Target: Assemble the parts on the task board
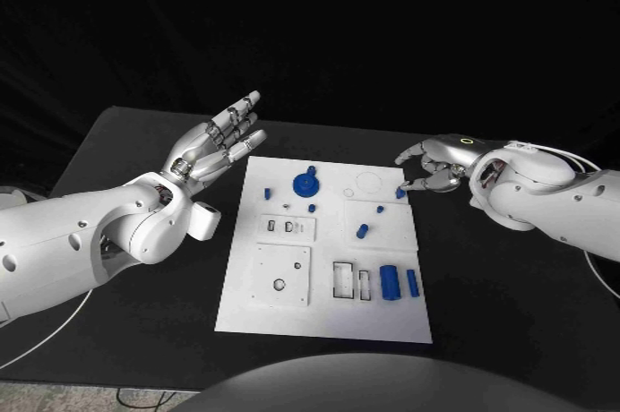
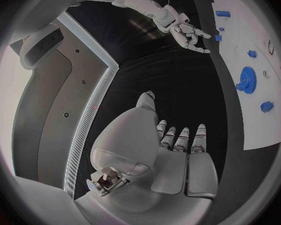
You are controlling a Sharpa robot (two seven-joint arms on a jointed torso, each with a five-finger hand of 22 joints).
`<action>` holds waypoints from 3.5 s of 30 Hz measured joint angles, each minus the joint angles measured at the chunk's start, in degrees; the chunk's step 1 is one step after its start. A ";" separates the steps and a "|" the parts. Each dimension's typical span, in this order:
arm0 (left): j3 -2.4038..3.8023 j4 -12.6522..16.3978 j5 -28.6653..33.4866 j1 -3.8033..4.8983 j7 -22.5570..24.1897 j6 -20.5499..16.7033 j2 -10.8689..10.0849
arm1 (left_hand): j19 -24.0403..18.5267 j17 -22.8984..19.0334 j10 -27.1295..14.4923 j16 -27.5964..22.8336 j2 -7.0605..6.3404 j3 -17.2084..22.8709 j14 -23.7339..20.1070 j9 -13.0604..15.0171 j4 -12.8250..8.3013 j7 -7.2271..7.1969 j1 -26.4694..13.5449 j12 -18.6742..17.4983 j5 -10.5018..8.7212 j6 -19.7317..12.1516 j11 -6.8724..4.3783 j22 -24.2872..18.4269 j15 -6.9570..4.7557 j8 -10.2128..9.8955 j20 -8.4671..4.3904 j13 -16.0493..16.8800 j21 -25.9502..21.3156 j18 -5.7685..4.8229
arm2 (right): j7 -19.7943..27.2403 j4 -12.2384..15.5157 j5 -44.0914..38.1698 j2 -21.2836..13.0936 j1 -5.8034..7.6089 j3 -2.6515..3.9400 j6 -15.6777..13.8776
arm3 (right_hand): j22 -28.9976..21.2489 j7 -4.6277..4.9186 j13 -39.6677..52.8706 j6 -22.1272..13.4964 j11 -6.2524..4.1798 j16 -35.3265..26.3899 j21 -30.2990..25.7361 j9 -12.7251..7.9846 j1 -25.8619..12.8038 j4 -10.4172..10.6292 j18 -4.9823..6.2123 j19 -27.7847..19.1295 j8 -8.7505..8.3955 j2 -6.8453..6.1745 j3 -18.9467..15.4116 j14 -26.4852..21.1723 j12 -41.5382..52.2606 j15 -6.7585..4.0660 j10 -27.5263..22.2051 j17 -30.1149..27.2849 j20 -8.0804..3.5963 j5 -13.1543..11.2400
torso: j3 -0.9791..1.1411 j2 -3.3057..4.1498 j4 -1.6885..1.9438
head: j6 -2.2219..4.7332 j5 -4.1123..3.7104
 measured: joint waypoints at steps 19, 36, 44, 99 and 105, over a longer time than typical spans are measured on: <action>-0.01 -0.27 0.01 -0.01 -0.21 0.35 0.09 | 0.00 0.01 0.00 0.00 0.23 0.00 0.00 0.00 0.00 0.00 0.23 0.00 0.22 0.00 0.00 -0.01 0.00 0.00 0.00 -0.04 0.00 0.00 | 0.31 -1.85 -0.22 0.85 -1.77 0.01 0.27 | -0.02 1.14 -0.01 3.59 0.42 -0.87 -1.46 0.81 0.94 0.40 0.00 0.00 2.19 0.20 -0.71 0.13 0.00 0.13 0.01 -0.01 0.00 1.04 | 0.04 -0.04 0.01 | 0.00 -0.06; -0.01 -0.59 0.02 -0.06 -0.38 0.80 0.28 | 0.00 0.02 0.21 0.00 0.23 0.14 0.21 0.00 -0.14 0.00 0.23 0.00 0.22 0.00 0.21 -0.01 0.21 0.00 0.00 -0.03 0.00 0.00 | 0.00 -3.15 -1.93 2.20 -2.79 0.00 -0.21 | 0.02 1.05 0.04 7.00 0.42 -0.87 -2.16 3.22 1.76 0.32 0.00 -0.22 6.10 -0.10 -1.59 0.21 0.00 0.21 0.01 0.04 0.22 1.08 | 0.05 -0.04 -0.02 | 0.00 -0.09; -0.01 -0.62 0.02 -0.08 -0.48 0.98 0.28 | 0.00 0.02 0.21 0.00 0.23 0.14 0.21 0.00 -0.14 0.00 0.22 0.00 0.22 0.00 0.21 -0.01 0.21 0.00 0.00 -0.02 0.00 0.00 | -0.20 -3.63 -2.42 2.64 -3.25 0.01 -0.32 | 0.02 0.90 0.04 7.31 0.42 -1.10 -2.43 4.87 2.28 0.16 0.00 -0.22 8.07 -0.17 -2.06 0.21 0.00 0.21 0.01 0.03 0.22 1.40 | 0.03 -0.01 -0.02 | 0.00 -0.09; -0.06 -0.99 0.09 -0.25 -1.46 1.78 0.50 | 0.01 0.03 0.20 0.00 0.44 0.29 0.20 0.00 -0.30 0.20 0.47 0.00 0.22 -0.21 0.63 0.02 0.22 0.00 0.01 -0.03 0.00 0.00 | -2.64 7.41 -0.33 11.19 -0.02 0.10 -4.34 | -0.02 0.29 0.00 9.35 -0.01 -0.87 -3.27 13.82 3.60 -0.32 0.00 0.62 17.80 0.12 0.19 0.00 0.00 0.00 0.01 0.01 -0.63 19.71 | -0.05 -0.01 0.08 | 0.00 0.25; -0.06 -0.64 0.10 -0.25 -1.74 1.77 0.37 | 0.20 0.03 0.20 0.00 0.23 0.30 0.06 0.00 -0.30 0.20 0.69 0.00 0.46 -0.21 0.63 0.02 0.36 0.00 0.20 -0.02 0.00 0.00 | -5.62 7.21 -0.15 14.33 -1.45 0.10 -3.41 | -0.02 0.29 0.00 9.35 -0.01 -1.22 -3.89 14.04 3.60 -0.48 0.00 0.62 18.05 0.12 0.34 0.00 0.00 0.00 0.01 0.00 -0.62 19.67 | -0.07 -0.02 0.09 | 0.00 0.75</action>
